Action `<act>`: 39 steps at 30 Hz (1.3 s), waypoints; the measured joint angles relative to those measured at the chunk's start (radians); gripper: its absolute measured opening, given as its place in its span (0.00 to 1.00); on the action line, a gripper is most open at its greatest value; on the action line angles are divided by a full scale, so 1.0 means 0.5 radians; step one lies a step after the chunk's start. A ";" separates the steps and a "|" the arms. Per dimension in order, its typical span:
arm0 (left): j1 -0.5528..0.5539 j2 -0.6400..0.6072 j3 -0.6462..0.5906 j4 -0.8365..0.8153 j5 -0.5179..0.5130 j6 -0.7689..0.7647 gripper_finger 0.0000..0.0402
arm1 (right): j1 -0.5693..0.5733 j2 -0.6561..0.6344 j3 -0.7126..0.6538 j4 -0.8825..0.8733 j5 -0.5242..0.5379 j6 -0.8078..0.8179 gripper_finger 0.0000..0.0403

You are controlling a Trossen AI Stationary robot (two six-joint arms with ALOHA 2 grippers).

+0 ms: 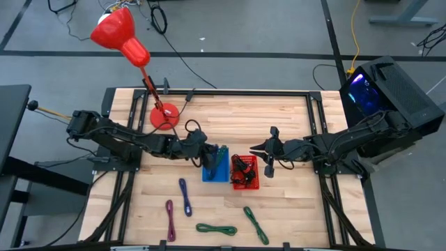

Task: Pick & Place USB Port
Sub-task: Put the purple charger cable into the blue bin, then put the pink charger cable into the blue bin

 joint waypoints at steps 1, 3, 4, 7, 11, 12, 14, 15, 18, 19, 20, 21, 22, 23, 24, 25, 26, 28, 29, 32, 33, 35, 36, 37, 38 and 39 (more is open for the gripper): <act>-0.001 0.000 0.000 0.001 0.013 0.001 0.17 | 0.000 0.000 -0.004 0.005 0.000 0.000 0.15; -0.001 0.000 0.000 0.005 0.039 0.002 0.19 | 0.000 0.000 -0.044 0.055 0.001 -0.001 0.15; -0.001 0.000 0.000 0.008 0.057 0.002 0.21 | 0.000 0.000 -0.074 0.082 0.001 -0.001 0.15; -0.001 0.000 0.000 0.016 0.083 0.002 0.29 | 0.000 0.001 -0.167 0.206 0.001 -0.001 0.15; -0.001 0.000 0.000 0.015 0.074 0.024 0.42 | 0.000 0.001 -0.258 0.403 0.002 -0.001 0.15; -0.001 0.000 0.000 0.015 0.062 0.043 0.45 | -0.001 0.001 -0.259 0.439 0.002 -0.004 0.15; 0.000 -0.001 0.000 0.017 0.044 0.073 0.50 | 0.000 -0.001 -0.259 0.459 0.002 -0.023 0.15; 0.004 -0.001 0.000 0.018 0.040 0.092 0.51 | 0.000 0.000 -0.259 0.456 0.002 -0.034 0.15; 0.017 -0.002 0.000 0.018 0.037 0.104 0.55 | 0.000 0.000 -0.259 0.455 0.002 -0.053 0.15; 0.019 -0.002 0.000 0.018 0.037 0.104 0.56 | -0.001 0.000 -0.259 0.453 0.002 -0.053 0.15; 0.026 -0.002 0.000 0.018 0.036 0.107 0.57 | 0.000 0.000 -0.259 0.452 0.002 -0.053 0.15; 0.031 -0.002 0.000 0.017 0.036 0.107 0.57 | 0.000 0.000 -0.259 0.452 0.002 -0.052 0.15; 0.039 -0.002 0.000 0.017 0.033 0.108 0.57 | 0.000 0.000 -0.259 0.452 0.002 -0.052 0.15; 0.047 -0.005 0.000 0.016 0.025 0.110 0.57 | 0.000 0.000 -0.259 0.452 0.002 -0.052 0.15; 0.053 -0.012 0.000 0.010 0.013 0.127 0.56 | -0.001 0.000 -0.259 0.452 0.002 -0.053 0.15; 0.061 -0.017 0.000 0.011 0.005 0.157 0.56 | 0.000 0.000 -0.259 0.452 0.002 -0.052 0.15; 0.068 -0.019 0.001 0.018 0.005 0.170 0.56 | 0.000 0.000 -0.259 0.451 0.002 -0.051 0.15; 0.078 -0.019 0.002 0.004 0.014 0.175 0.55 | 0.000 0.000 -0.259 0.451 0.002 -0.045 0.15; 0.077 -0.019 0.002 0.004 0.036 0.176 0.55 | 0.000 0.000 -0.259 0.448 0.002 -0.045 0.15; 0.076 -0.045 0.002 -0.077 0.209 0.178 0.54 | 0.000 0.000 -0.259 0.435 0.002 -0.042 0.15; 0.072 -0.058 0.002 -0.157 0.287 0.168 0.54 | 0.000 0.000 -0.259 0.425 0.001 -0.036 0.15; 0.053 -0.096 0.001 -0.351 0.388 0.119 0.54 | -0.001 0.000 -0.259 0.403 0.001 -0.018 0.15; 0.035 -0.119 0.001 -0.440 0.405 0.077 0.54 | 0.000 0.000 -0.259 0.393 0.001 -0.015 0.15; 0.009 -0.147 0.001 -0.529 0.409 0.030 0.54 | 0.000 0.000 -0.259 0.383 0.001 -0.014 0.15; -0.020 -0.178 0.001 -0.629 0.400 -0.018 0.54 | 0.000 0.000 -0.259 0.380 0.001 -0.014 0.15; -0.054 -0.201 0.001 -0.722 0.385 -0.072 0.54 | 0.000 0.000 -0.259 0.383 0.001 -0.014 0.15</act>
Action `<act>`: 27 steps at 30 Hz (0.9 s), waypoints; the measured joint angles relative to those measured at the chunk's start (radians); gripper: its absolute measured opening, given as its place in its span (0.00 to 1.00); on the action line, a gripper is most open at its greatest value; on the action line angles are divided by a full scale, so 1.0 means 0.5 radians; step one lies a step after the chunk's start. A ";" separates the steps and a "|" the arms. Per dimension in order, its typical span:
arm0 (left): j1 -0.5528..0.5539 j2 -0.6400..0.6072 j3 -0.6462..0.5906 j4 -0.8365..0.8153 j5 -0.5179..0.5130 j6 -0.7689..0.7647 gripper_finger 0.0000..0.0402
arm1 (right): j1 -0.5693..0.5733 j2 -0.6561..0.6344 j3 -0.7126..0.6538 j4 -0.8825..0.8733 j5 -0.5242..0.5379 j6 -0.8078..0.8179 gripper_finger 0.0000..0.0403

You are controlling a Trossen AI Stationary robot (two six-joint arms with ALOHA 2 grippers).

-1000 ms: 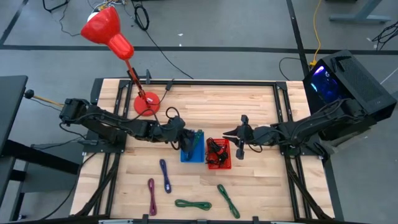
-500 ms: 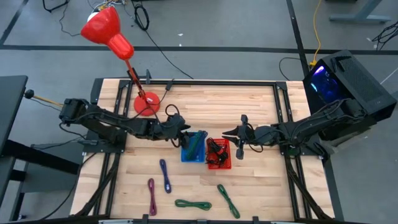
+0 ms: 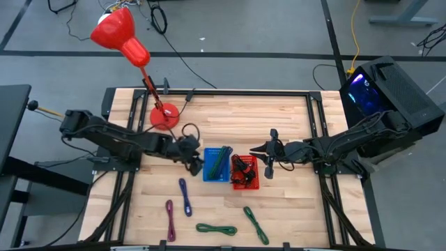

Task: Pick & Place USB Port
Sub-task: Put the pink charger cable into the blue bin

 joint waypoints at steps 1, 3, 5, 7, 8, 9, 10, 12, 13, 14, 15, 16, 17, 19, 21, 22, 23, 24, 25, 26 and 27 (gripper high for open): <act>-0.036 -0.019 0.000 -0.075 -0.012 -0.063 0.54 | -0.001 0.000 0.000 0.002 0.000 -0.001 0.15; -0.127 -0.075 0.000 -0.238 -0.051 -0.196 0.54 | 0.000 0.000 0.000 0.003 0.000 -0.007 0.15; -0.228 -0.124 0.000 -0.314 -0.114 -0.337 0.54 | 0.000 0.000 0.000 0.002 0.001 -0.009 0.15; -0.343 -0.152 0.000 -0.402 -0.183 -0.516 0.54 | -0.001 0.000 0.000 0.013 0.001 -0.030 0.15; -0.405 -0.162 -0.001 -0.413 -0.222 -0.603 0.54 | -0.001 0.000 0.000 0.016 0.001 -0.039 0.15; -0.465 -0.170 0.000 -0.409 -0.259 -0.695 0.54 | 0.000 0.000 0.000 0.015 0.000 -0.039 0.15; -0.530 -0.174 0.000 -0.412 -0.292 -0.791 0.54 | 0.000 0.000 0.000 0.017 0.001 -0.039 0.15; -0.656 -0.174 0.000 -0.429 -0.350 -0.975 0.54 | -0.001 0.000 0.000 0.016 0.000 -0.040 0.15; -0.718 -0.174 0.000 -0.446 -0.377 -1.076 0.54 | 0.000 0.000 0.000 0.014 -0.001 -0.045 0.15; -0.782 -0.174 0.000 -0.463 -0.402 -1.187 0.54 | -0.001 0.000 0.000 0.011 -0.004 -0.047 0.15; -0.845 -0.172 0.000 -0.488 -0.437 -1.308 0.54 | 0.000 0.000 0.000 -0.001 -0.005 -0.048 0.15; -0.912 -0.167 0.000 -0.516 -0.480 -1.442 0.54 | 0.000 0.000 0.000 -0.016 -0.007 -0.048 0.15; -0.982 -0.157 0.000 -0.534 -0.522 -1.565 0.54 | -0.001 0.000 0.000 -0.027 -0.031 -0.047 0.15; -1.128 -0.149 0.000 -0.585 -0.606 -1.802 0.54 | -0.001 0.000 0.000 -0.045 -0.097 -0.048 0.15; -1.256 -0.118 0.001 -0.632 -0.659 -2.058 0.54 | 0.000 0.000 0.000 -0.057 -0.155 -0.055 0.15; -1.313 -0.095 0.000 -0.662 -0.669 -2.190 0.54 | 0.000 0.000 0.000 -0.057 -0.185 -0.056 0.15; -1.365 -0.073 0.000 -0.674 -0.669 -2.310 0.54 | 0.000 0.000 0.000 -0.057 -0.205 -0.060 0.15; -1.412 -0.049 0.000 -0.670 -0.669 -2.423 0.54 | 0.000 0.000 0.000 -0.059 -0.230 -0.071 0.15; -1.451 -0.018 0.001 -0.662 -0.663 -2.531 0.54 | 0.000 0.000 0.000 -0.060 -0.248 -0.086 0.15; -1.487 0.024 0.001 -0.659 -0.646 -2.635 0.54 | 0.000 0.000 0.000 -0.061 -0.268 -0.096 0.15; -1.514 0.070 0.001 -0.656 -0.619 -2.726 0.54 | 0.000 0.000 0.000 -0.061 -0.278 -0.100 0.15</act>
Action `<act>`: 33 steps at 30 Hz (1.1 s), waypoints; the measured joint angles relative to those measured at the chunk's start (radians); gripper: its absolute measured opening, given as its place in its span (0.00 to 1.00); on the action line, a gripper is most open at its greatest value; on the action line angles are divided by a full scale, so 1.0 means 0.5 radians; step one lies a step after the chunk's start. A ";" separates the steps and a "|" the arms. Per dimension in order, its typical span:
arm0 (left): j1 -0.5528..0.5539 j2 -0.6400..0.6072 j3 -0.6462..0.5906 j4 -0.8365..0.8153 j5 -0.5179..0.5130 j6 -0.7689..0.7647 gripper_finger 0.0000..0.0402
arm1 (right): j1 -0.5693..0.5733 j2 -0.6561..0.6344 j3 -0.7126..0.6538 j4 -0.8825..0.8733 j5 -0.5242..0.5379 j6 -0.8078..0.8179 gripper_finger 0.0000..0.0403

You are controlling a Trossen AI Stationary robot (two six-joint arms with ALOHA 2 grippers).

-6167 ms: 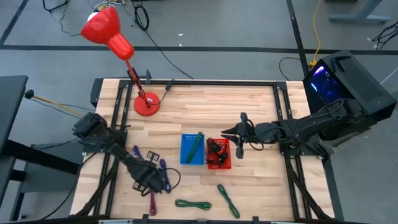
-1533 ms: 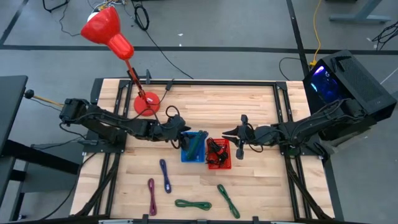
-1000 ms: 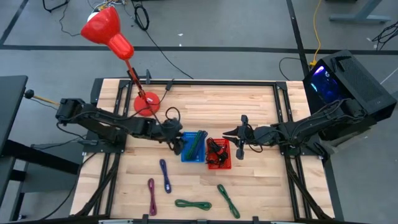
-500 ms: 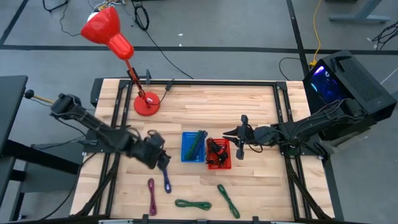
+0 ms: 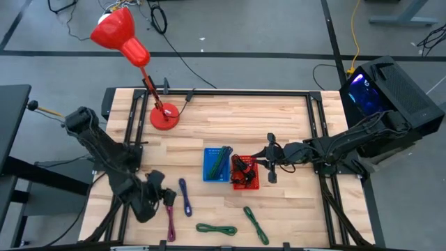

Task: Pick & Place USB Port
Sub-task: Put the pink charger cable into the blue bin

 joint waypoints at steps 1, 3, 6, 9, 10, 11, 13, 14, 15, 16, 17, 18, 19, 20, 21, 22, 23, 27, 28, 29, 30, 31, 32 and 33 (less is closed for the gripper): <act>-0.021 0.040 0.000 0.008 0.043 -0.092 0.54 | 0.000 0.000 0.000 -0.001 -0.009 -0.006 0.15; -0.047 0.112 0.000 0.052 0.192 -0.218 0.54 | 0.000 0.000 0.000 -0.001 -0.041 -0.021 0.15; -0.073 0.216 0.027 0.079 0.345 -0.347 0.54 | 0.000 0.000 0.000 -0.021 -0.116 -0.044 0.15; -0.078 0.292 0.121 0.084 0.351 -0.365 0.54 | 0.000 0.000 0.000 -0.048 -0.147 -0.046 0.15; -0.072 0.318 0.164 0.079 0.350 -0.364 0.54 | 0.001 0.000 0.000 -0.063 -0.149 -0.045 0.15; -0.064 0.350 0.209 0.067 0.353 -0.364 0.54 | 0.001 0.000 0.000 -0.081 -0.149 -0.045 0.15; -0.048 0.417 0.294 0.029 0.367 -0.365 0.54 | 0.001 0.000 0.000 -0.098 -0.147 -0.046 0.15; -0.038 0.455 0.340 0.000 0.383 -0.374 0.54 | 0.001 0.000 0.000 -0.107 -0.148 -0.046 0.15; -0.024 0.495 0.384 -0.013 0.421 -0.385 0.54 | 0.001 0.000 0.000 -0.112 -0.153 -0.047 0.15; -0.009 0.537 0.426 -0.029 0.482 -0.390 0.54 | 0.001 0.000 0.000 -0.113 -0.168 -0.047 0.15; 0.003 0.578 0.466 -0.066 0.555 -0.390 0.54 | 0.001 0.000 0.000 -0.112 -0.190 -0.047 0.15; 0.014 0.622 0.506 -0.109 0.623 -0.390 0.54 | 0.001 0.000 0.000 -0.113 -0.217 -0.049 0.15; 0.022 0.664 0.545 -0.153 0.677 -0.393 0.54 | 0.001 0.000 0.000 -0.114 -0.236 -0.053 0.15; 0.026 0.698 0.576 -0.195 0.711 -0.399 0.54 | 0.001 0.000 0.000 -0.115 -0.261 -0.057 0.15; 0.026 0.728 0.604 -0.232 0.732 -0.400 0.54 | 0.001 0.000 0.000 -0.115 -0.276 -0.059 0.15; 0.031 0.753 0.631 -0.242 0.741 -0.400 0.54 | 0.001 0.000 0.000 -0.117 -0.294 -0.060 0.15; 0.035 0.776 0.656 -0.234 0.741 -0.401 0.54 | 0.001 0.000 0.000 -0.117 -0.304 -0.059 0.15; 0.072 0.868 0.755 -0.232 0.736 -0.402 0.54 | 0.001 0.000 0.000 -0.122 -0.303 -0.059 0.15; 0.085 0.897 0.777 -0.225 0.738 -0.398 0.54 | 0.001 0.000 0.000 -0.122 -0.303 -0.059 0.15; 0.096 0.922 0.794 -0.224 0.753 -0.395 0.54 | 0.001 0.000 0.000 -0.123 -0.303 -0.059 0.15; 0.106 0.945 0.808 -0.227 0.792 -0.388 0.54 | 0.001 0.000 0.000 -0.123 -0.303 -0.059 0.15; 0.117 0.967 0.817 -0.226 0.852 -0.384 0.54 | 0.001 0.000 0.000 -0.124 -0.303 -0.059 0.15; 0.122 0.992 0.820 -0.225 0.923 -0.381 0.54 | 0.001 0.000 0.000 -0.124 -0.303 -0.059 0.15; 0.128 1.012 0.822 -0.233 0.994 -0.381 0.54 | 0.001 0.000 0.000 -0.124 -0.303 -0.059 0.15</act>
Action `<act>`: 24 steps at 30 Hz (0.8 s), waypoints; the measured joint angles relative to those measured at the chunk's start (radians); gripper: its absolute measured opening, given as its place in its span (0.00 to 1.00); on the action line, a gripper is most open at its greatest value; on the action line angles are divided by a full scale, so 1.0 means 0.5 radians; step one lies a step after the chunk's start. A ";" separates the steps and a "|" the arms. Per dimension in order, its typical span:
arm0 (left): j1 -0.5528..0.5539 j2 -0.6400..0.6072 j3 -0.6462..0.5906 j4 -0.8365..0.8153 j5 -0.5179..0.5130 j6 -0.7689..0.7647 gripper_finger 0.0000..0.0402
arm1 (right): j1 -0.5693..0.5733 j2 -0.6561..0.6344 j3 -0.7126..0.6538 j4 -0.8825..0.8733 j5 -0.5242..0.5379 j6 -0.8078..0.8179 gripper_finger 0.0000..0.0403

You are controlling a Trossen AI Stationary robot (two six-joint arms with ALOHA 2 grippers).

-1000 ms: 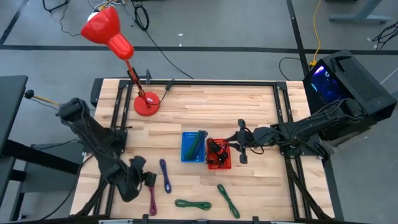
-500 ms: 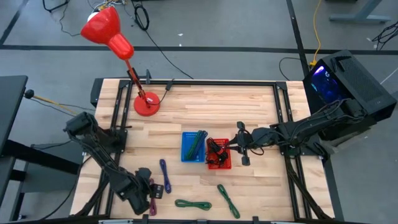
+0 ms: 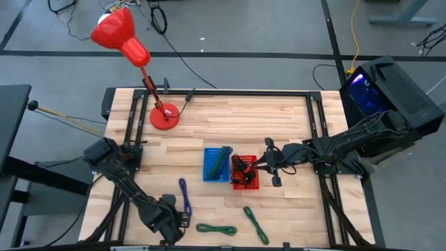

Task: Pick & Place USB Port
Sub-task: Put the pink charger cable into the blue bin

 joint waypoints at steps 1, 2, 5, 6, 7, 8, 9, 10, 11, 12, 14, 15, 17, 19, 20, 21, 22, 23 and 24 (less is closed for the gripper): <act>0.000 0.017 0.000 -0.008 0.050 0.000 0.54 | 0.000 0.000 0.000 0.000 0.000 0.001 0.15; -0.001 0.030 -0.001 -0.008 0.071 -0.002 0.54 | 0.000 0.000 0.000 -0.001 0.000 0.001 0.15; -0.003 0.048 -0.001 -0.004 0.080 -0.010 0.54 | 0.000 0.000 0.000 -0.002 0.001 0.001 0.15; -0.003 0.048 -0.001 -0.006 0.079 -0.010 0.54 | 0.000 0.000 0.000 -0.003 0.001 0.001 0.15; -0.003 0.048 -0.001 -0.005 0.076 -0.009 0.54 | 0.000 0.000 0.000 -0.002 0.001 0.001 0.15; -0.003 0.048 -0.001 -0.005 0.060 0.001 0.53 | 0.000 0.000 0.000 -0.002 0.002 0.001 0.15; -0.003 0.048 -0.001 -0.007 0.041 0.025 0.52 | 0.000 0.000 0.000 -0.003 0.002 0.001 0.15; -0.003 0.048 -0.001 -0.007 0.022 0.038 0.50 | 0.000 0.000 0.000 -0.002 0.002 0.001 0.15; -0.003 0.048 -0.001 -0.012 0.004 0.042 0.48 | 0.000 0.000 0.000 -0.003 0.002 0.001 0.15; -0.003 0.048 -0.001 -0.022 -0.015 0.044 0.45 | 0.000 0.000 0.000 -0.003 0.002 0.002 0.15; -0.001 0.057 -0.001 -0.029 -0.031 0.069 0.38 | 0.000 0.000 0.000 -0.003 0.002 0.007 0.15; 0.002 0.062 0.000 -0.033 -0.028 0.087 0.34 | 0.000 0.000 0.000 -0.003 0.002 0.008 0.15; 0.005 0.069 0.001 -0.048 -0.008 0.104 0.24 | 0.000 0.000 0.000 -0.003 0.002 0.013 0.15; 0.005 0.074 0.005 -0.053 0.011 0.115 0.13 | 0.001 0.000 0.000 -0.004 0.002 0.014 0.15; -0.001 0.074 0.005 -0.060 0.021 0.134 0.08 | 0.000 0.000 0.000 -0.004 0.002 0.014 0.15; -0.003 0.074 0.006 -0.065 0.021 0.139 0.06 | 0.000 -0.001 0.000 -0.004 0.002 0.014 0.15; -0.005 0.074 0.006 -0.072 0.018 0.141 0.06 | 0.000 -0.001 0.000 -0.005 0.002 0.014 0.15; -0.006 0.074 0.006 -0.076 0.015 0.141 0.06 | 0.000 -0.001 0.000 -0.008 0.002 0.014 0.15; -0.005 0.074 0.006 -0.081 0.016 0.141 0.06 | 0.001 -0.001 0.000 -0.008 0.002 0.014 0.15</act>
